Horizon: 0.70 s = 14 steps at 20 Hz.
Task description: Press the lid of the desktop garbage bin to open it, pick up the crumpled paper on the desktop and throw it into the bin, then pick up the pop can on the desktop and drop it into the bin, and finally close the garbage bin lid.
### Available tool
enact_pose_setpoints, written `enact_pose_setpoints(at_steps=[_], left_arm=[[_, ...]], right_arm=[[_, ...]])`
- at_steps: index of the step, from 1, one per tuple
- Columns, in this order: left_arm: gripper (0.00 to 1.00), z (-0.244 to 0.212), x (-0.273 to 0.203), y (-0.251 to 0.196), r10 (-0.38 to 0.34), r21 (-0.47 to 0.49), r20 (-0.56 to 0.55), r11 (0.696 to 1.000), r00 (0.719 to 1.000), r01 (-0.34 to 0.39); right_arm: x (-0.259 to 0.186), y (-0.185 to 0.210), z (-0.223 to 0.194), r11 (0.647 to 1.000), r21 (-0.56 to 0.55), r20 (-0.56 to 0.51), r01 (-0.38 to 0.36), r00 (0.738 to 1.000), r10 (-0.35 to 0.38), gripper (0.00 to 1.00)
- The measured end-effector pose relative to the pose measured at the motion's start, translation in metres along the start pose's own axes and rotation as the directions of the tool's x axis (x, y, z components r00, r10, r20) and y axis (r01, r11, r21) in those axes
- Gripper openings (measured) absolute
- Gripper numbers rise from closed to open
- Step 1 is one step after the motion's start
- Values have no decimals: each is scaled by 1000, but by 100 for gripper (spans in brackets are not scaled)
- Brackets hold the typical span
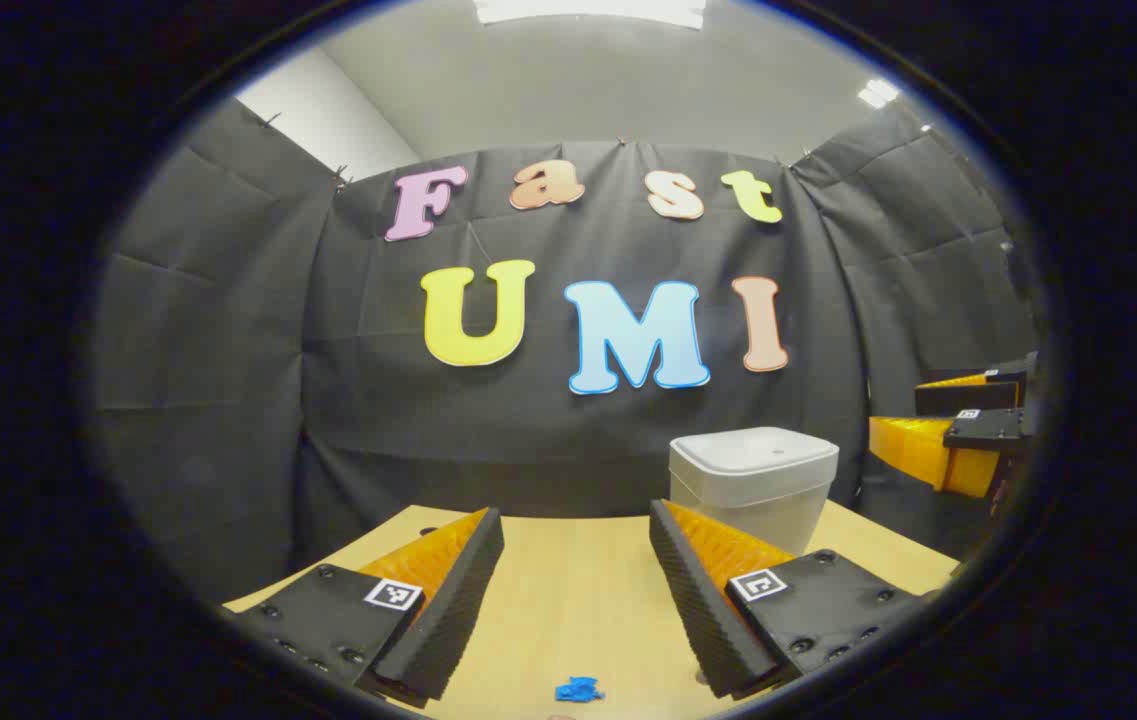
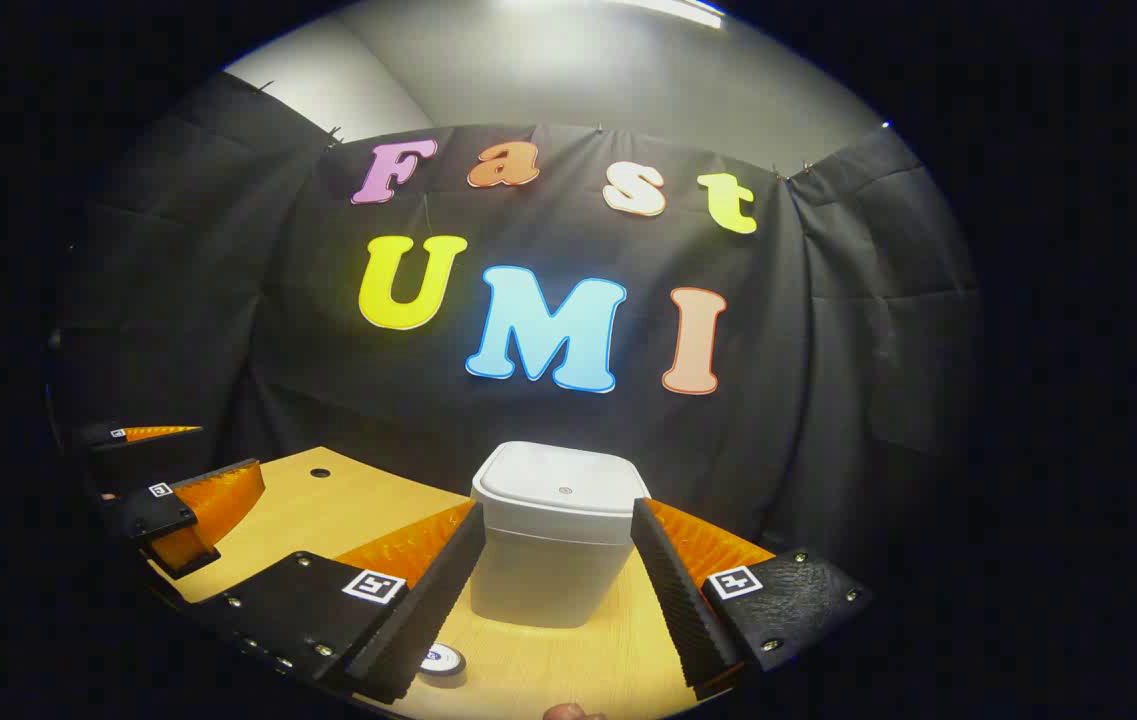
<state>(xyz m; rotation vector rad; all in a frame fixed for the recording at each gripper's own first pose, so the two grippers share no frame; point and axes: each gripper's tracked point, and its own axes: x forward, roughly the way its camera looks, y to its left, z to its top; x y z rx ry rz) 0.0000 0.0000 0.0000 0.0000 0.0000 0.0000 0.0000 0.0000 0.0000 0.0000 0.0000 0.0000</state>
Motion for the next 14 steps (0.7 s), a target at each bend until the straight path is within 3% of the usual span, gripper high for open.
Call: enact_pose_setpoints(at_steps=[4,7,10,11,12,14], left_arm=[[96,11,15,1,-7,15,13,1000,1000,7],[93,13,25,11,0,10,14,1000,1000,0],[100,10,34,22,2,7,0,1000,1000,-2],[100,10,35,26,8,10,1,1000,1000,-8],[91,10,37,28,10,10,2,1000,1000,-10],[100,8,40,32,11,-2,0,1000,1000,-11]], right_arm=[[10,8,-9,1000,-13,-21,-5,1000,5,94],[14,12,-7,1000,-10,0,11,1000,-11,95],[17,15,-11,999,14,0,30,1000,-30,95],[18,18,-10,999,21,2,29,1000,-29,95],[18,18,-11,999,23,4,31,999,-31,95],[19,17,-10,999,17,10,46,999,-46,95]])
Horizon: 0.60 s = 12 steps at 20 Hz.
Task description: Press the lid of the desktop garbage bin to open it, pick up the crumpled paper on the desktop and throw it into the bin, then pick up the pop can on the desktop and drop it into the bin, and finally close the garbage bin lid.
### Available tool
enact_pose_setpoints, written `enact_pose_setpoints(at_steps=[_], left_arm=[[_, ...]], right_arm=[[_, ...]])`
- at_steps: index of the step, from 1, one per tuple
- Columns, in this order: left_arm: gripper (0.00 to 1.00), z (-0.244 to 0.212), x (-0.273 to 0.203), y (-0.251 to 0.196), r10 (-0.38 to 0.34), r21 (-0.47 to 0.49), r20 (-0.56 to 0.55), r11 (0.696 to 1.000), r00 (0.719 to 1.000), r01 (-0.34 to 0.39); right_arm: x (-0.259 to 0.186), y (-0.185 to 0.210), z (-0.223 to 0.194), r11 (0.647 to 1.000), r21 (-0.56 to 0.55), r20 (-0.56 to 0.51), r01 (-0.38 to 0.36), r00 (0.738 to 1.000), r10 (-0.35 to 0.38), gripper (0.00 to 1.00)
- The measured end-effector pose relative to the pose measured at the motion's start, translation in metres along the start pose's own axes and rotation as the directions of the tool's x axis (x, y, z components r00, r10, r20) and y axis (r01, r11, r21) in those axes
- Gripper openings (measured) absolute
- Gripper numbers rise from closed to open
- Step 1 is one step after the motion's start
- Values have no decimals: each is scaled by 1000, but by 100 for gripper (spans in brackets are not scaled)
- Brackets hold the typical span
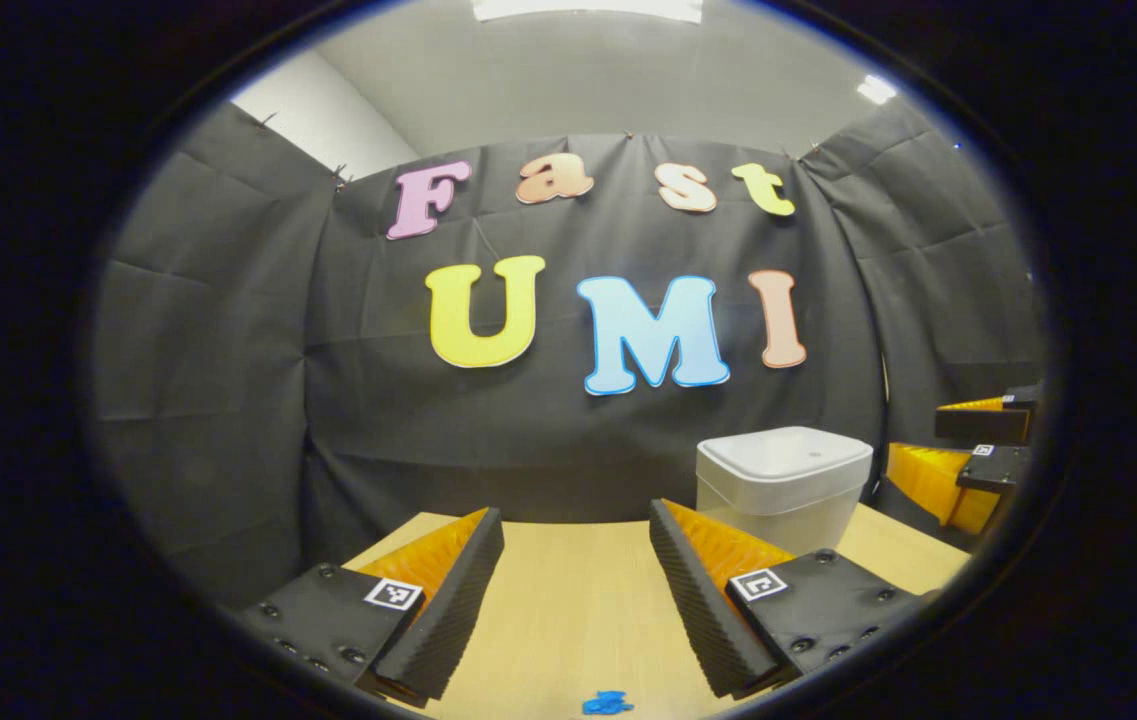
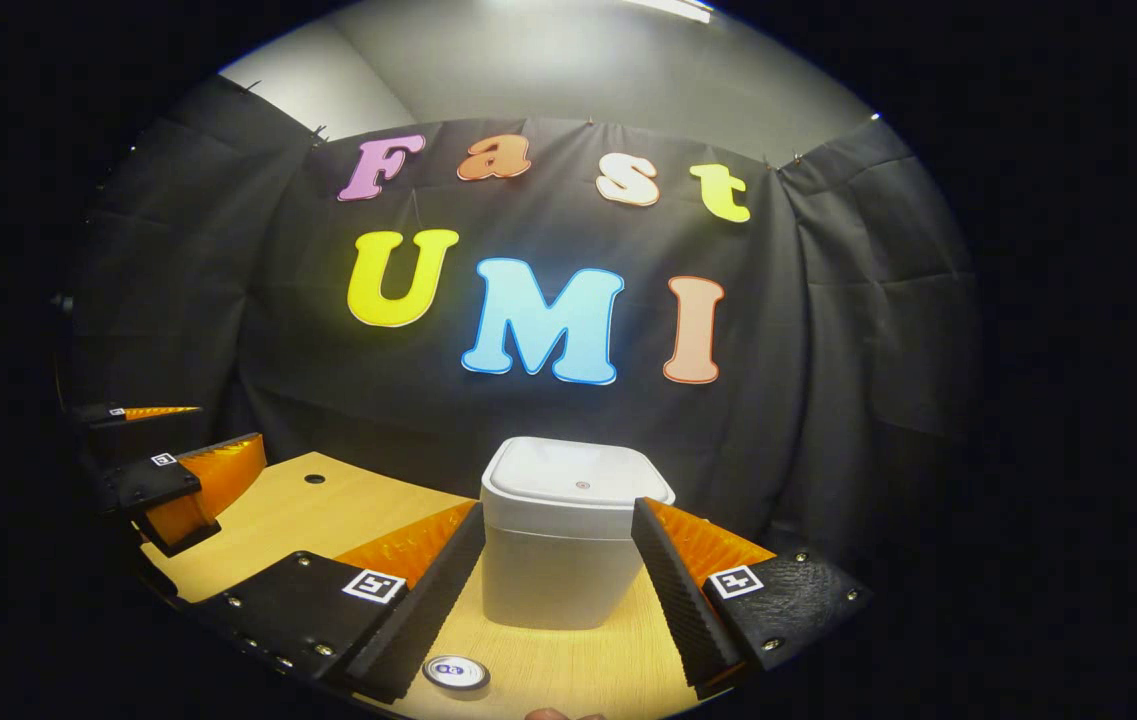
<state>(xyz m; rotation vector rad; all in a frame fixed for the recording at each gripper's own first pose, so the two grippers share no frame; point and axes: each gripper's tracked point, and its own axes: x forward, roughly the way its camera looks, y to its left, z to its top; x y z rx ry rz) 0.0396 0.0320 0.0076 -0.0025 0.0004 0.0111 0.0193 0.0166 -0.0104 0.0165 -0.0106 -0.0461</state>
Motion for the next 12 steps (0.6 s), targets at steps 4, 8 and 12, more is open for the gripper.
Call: enact_pose_setpoints(at_steps=[4,8,12], left_arm=[[95,6,10,2,-8,26,16,1000,1000,8],[97,14,17,-3,-31,31,53,999,998,29],[96,10,27,-10,-46,27,44,999,998,45]], right_arm=[[5,4,-1,1000,4,0,11,1000,-11,95],[15,7,0,1000,-6,-4,5,1000,-5,95],[26,6,0,1000,-2,-6,8,1000,-8,94]])
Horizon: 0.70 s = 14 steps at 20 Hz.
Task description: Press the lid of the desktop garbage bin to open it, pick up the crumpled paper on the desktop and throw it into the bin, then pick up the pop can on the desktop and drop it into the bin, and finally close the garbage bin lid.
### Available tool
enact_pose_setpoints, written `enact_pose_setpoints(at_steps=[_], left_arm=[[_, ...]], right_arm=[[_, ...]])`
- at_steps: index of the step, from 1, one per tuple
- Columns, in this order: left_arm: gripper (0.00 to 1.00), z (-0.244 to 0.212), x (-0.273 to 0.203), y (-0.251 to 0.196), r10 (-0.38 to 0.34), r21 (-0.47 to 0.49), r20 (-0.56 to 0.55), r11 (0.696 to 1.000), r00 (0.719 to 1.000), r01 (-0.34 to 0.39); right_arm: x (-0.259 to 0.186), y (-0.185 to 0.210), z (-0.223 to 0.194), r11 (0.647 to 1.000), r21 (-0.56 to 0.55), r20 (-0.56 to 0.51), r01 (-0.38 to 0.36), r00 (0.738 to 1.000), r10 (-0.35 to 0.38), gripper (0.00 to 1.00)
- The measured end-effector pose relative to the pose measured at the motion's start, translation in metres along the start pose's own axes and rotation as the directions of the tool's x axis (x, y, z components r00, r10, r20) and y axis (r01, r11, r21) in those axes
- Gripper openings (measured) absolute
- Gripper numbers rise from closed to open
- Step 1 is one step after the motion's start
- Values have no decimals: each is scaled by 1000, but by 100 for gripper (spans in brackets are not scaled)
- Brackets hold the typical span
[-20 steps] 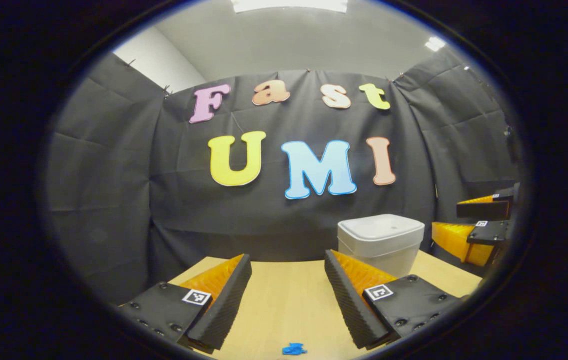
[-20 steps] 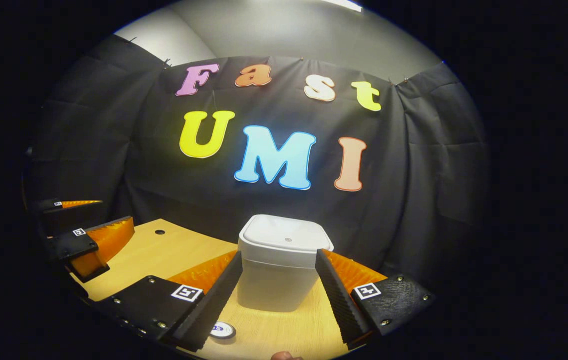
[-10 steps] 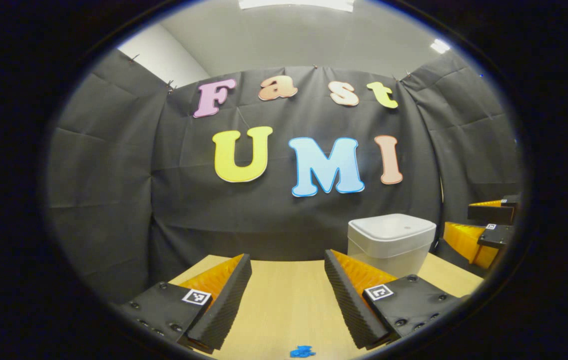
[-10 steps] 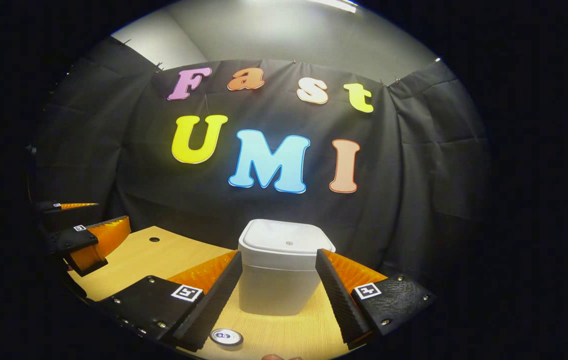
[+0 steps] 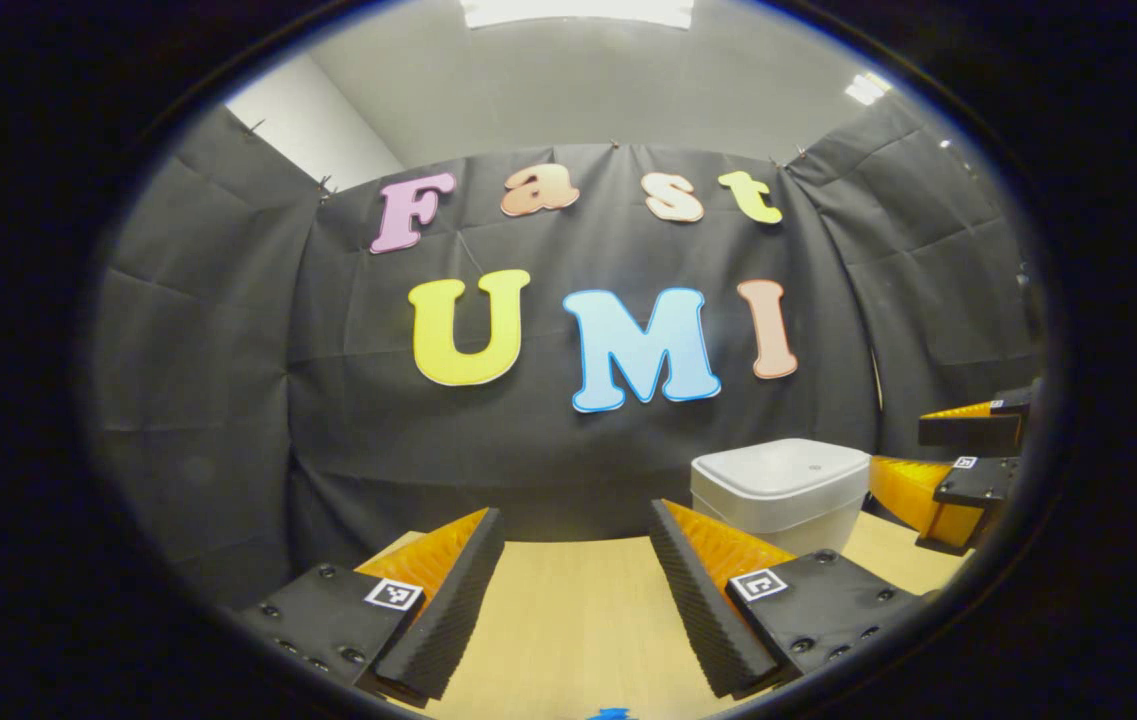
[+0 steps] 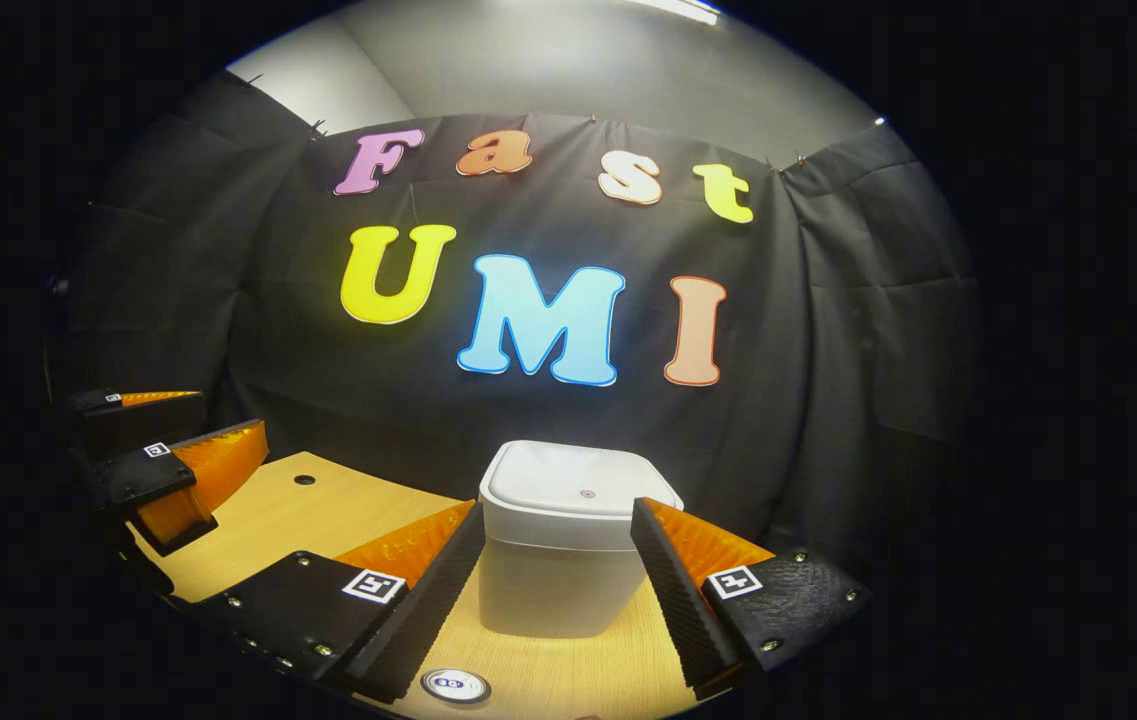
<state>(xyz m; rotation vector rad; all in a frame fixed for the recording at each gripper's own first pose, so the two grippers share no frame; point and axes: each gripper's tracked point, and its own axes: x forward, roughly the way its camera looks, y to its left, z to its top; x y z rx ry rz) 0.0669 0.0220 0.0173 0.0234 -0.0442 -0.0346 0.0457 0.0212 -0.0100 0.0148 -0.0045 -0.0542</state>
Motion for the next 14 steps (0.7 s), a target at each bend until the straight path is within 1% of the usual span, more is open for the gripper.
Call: enact_pose_setpoints(at_steps=[2,4,5,7,9,10,11,13,14], left_arm=[[96,-3,5,0,-1,-2,-8,1000,1000,1],[96,-5,8,0,1,-4,-14,1000,1000,-1],[96,-7,8,0,0,-6,-16,1000,1000,0],[96,-10,11,-3,-5,-10,-21,1000,1000,4],[96,-15,14,-4,-5,-17,-35,1000,999,5],[90,-17,14,-4,-5,-19,-40,1000,999,4],[90,-18,15,-4,-3,-18,-43,1000,999,3],[90,-18,16,-6,-3,-18,-43,1000,999,2],[90,-19,16,-7,-2,-16,-44,1000,999,2]], right_arm=[[7,-2,-2,1000,5,-4,3,1000,-3,94],[12,-2,-4,1000,12,-12,0,1000,0,84],[14,-3,-4,1000,14,-14,6,1000,-6,77],[15,-3,-5,1000,22,-15,0,1000,0,69],[20,-1,-11,999,32,-20,-13,1000,14,67],[19,-4,-10,999,40,-19,-9,1000,9,67],[15,-2,-9,999,48,-19,-16,1000,17,48],[20,-3,-12,999,46,-20,-27,999,28,47],[21,-9,-12,999,42,-20,-2,1000,3,47]])
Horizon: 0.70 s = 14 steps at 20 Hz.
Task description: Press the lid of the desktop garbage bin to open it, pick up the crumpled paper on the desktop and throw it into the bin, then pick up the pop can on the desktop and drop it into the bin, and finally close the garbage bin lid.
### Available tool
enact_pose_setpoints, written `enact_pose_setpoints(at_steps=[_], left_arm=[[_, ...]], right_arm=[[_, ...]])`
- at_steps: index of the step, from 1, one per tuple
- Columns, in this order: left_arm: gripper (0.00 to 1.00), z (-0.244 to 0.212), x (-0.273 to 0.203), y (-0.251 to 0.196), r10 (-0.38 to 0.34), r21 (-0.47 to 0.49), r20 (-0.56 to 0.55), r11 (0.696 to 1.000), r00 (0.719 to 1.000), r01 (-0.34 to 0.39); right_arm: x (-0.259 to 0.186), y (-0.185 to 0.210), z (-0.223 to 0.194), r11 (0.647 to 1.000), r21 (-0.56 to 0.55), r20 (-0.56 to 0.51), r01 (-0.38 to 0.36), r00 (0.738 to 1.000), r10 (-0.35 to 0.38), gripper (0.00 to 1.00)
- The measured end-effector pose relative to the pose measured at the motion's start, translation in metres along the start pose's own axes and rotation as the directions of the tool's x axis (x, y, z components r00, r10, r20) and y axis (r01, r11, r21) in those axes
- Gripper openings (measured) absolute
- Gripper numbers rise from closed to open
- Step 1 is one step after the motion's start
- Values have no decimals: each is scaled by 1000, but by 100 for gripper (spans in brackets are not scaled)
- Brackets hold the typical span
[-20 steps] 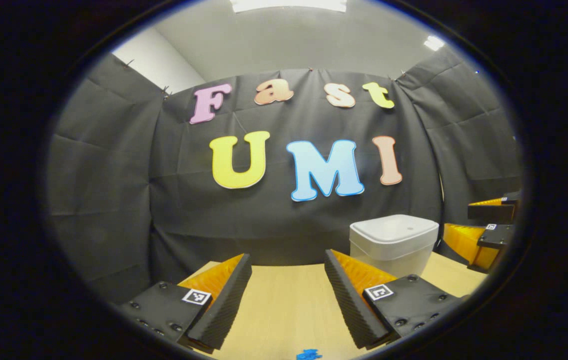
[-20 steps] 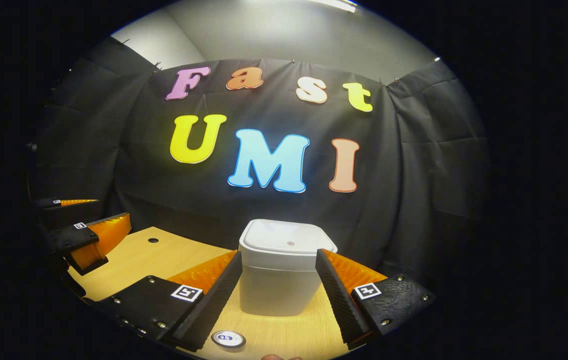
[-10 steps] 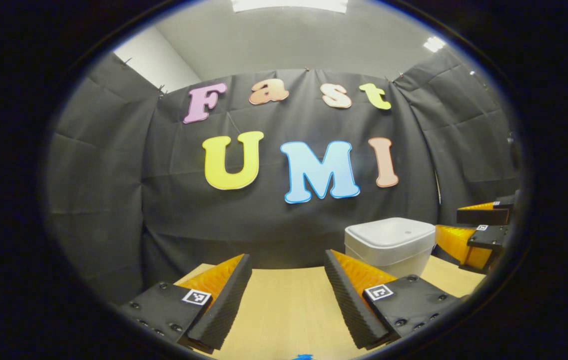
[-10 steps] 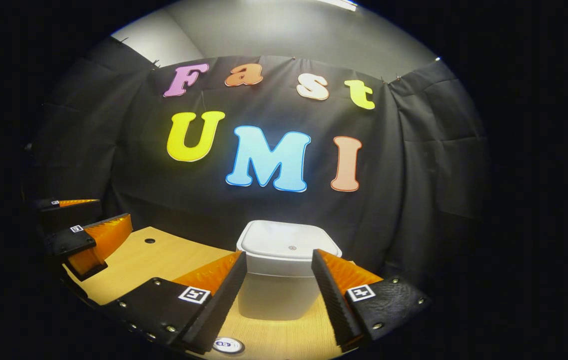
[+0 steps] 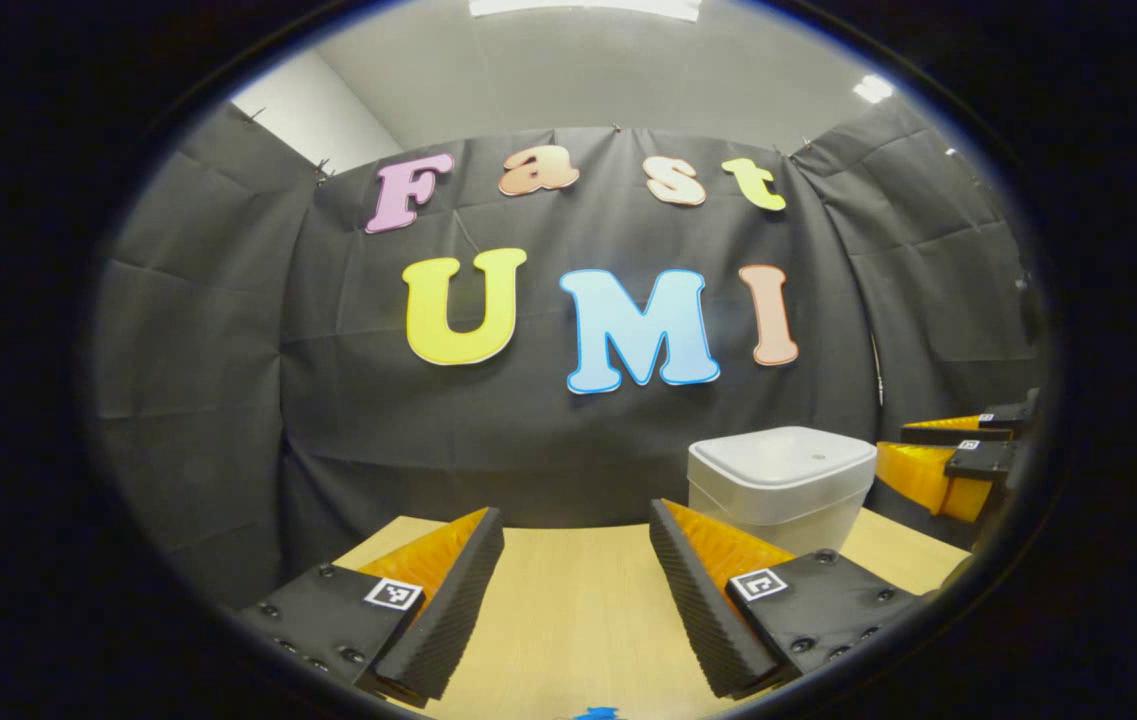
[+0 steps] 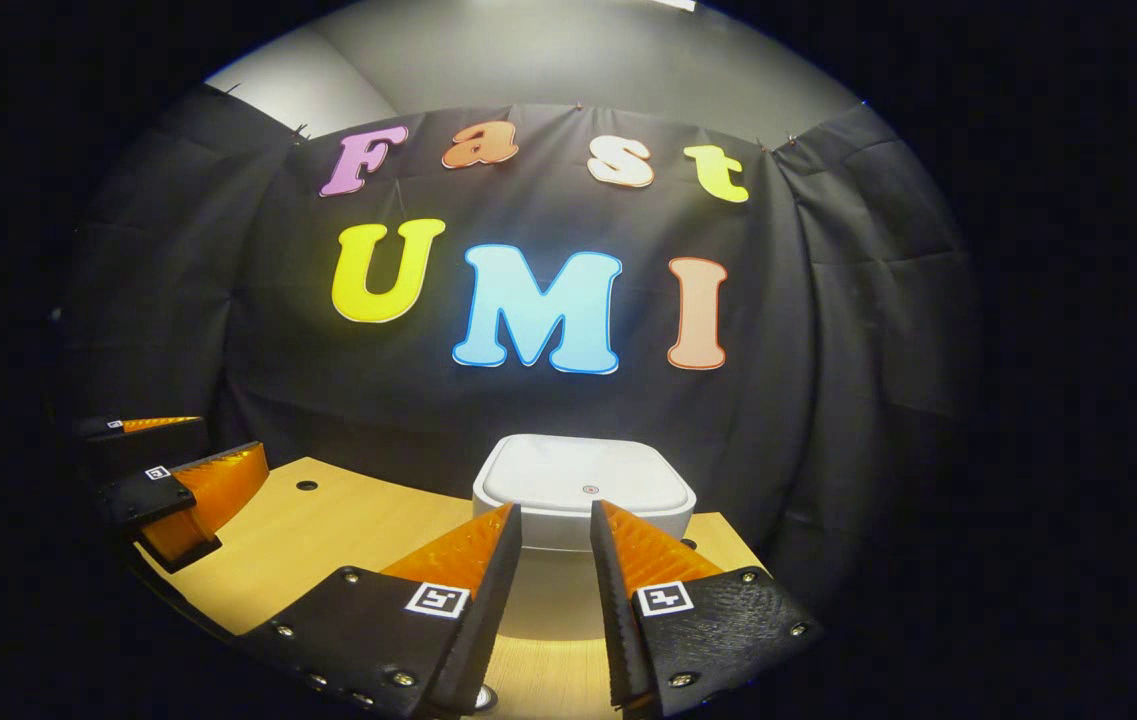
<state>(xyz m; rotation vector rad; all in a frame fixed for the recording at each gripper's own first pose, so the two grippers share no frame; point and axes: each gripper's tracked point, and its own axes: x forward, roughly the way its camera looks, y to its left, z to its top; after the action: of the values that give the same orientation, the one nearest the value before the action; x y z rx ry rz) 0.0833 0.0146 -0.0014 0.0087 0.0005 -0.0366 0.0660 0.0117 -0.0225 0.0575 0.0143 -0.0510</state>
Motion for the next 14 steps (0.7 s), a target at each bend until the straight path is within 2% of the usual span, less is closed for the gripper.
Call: enact_pose_setpoints(at_steps=[2,4,5,6,7,11,12,14], left_arm=[[91,0,1,-2,0,5,1,1000,1000,0],[94,1,1,-6,-2,4,3,1000,1000,2],[95,0,0,-8,-1,5,3,1000,1000,1],[96,0,-1,-9,-2,6,4,1000,1000,2],[98,1,-2,-10,-1,7,6,1000,1000,1],[100,1,0,-12,4,9,3,1000,1000,-4],[100,-1,0,-12,6,10,3,1000,1000,-6],[100,0,-1,-11,10,12,1,1000,1000,-10]], right_arm=[[1,3,0,1000,-1,3,-17,1000,17,32],[1,5,-1,999,-14,8,-35,999,36,32],[-1,-5,2,1000,-19,14,5,1000,-5,32],[3,-8,1,1000,-8,22,18,1000,-18,27],[2,-8,3,1000,3,29,14,999,-14,6],[5,-7,-1,1000,16,17,-8,1000,8,6],[4,-11,-1,1000,12,9,18,1000,-18,6],[8,-15,-8,999,35,2,8,1000,-8,0]])
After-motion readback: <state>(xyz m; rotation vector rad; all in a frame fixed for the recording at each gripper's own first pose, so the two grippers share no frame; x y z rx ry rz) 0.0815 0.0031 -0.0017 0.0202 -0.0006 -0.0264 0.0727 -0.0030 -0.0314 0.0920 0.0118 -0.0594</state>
